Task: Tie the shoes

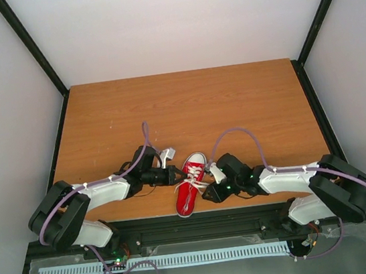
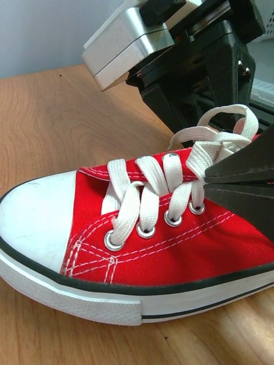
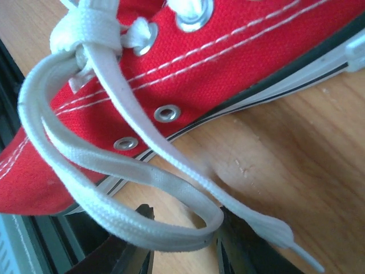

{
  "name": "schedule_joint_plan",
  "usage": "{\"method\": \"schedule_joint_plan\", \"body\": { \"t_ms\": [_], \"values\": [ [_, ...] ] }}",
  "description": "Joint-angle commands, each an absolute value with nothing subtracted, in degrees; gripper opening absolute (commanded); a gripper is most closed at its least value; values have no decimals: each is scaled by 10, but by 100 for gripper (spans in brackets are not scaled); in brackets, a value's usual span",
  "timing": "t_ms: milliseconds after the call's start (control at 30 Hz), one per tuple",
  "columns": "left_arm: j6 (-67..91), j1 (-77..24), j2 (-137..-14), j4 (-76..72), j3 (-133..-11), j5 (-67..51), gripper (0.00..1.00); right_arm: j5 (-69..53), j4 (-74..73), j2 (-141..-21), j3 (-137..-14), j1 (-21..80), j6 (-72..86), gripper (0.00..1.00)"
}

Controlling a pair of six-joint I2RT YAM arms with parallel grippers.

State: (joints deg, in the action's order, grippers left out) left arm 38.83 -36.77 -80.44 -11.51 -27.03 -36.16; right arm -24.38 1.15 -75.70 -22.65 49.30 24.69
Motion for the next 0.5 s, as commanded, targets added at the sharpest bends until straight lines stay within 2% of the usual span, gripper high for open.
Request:
{"method": "schedule_joint_plan", "body": {
  "t_ms": [0,67,100,267,300,467],
  "values": [
    [384,-372,-803,-111,-289,-353,1,-207,17,-774,-246,497,239,32],
    [384,-372,-801,-110,-288,-352,1,-196,13,-778,-248,497,242,45],
    [384,-372,-800,-109,-288,-352,1,-190,14,-780,-249,497,244,48],
    [384,-372,-799,-109,-288,-352,1,-173,25,-785,-249,497,247,51],
    [384,-372,-799,-108,-288,-351,1,-174,28,-786,-249,497,247,46],
    [392,-372,-787,-100,-287,-328,1,-189,24,-783,-244,497,244,10]
  ]
}}
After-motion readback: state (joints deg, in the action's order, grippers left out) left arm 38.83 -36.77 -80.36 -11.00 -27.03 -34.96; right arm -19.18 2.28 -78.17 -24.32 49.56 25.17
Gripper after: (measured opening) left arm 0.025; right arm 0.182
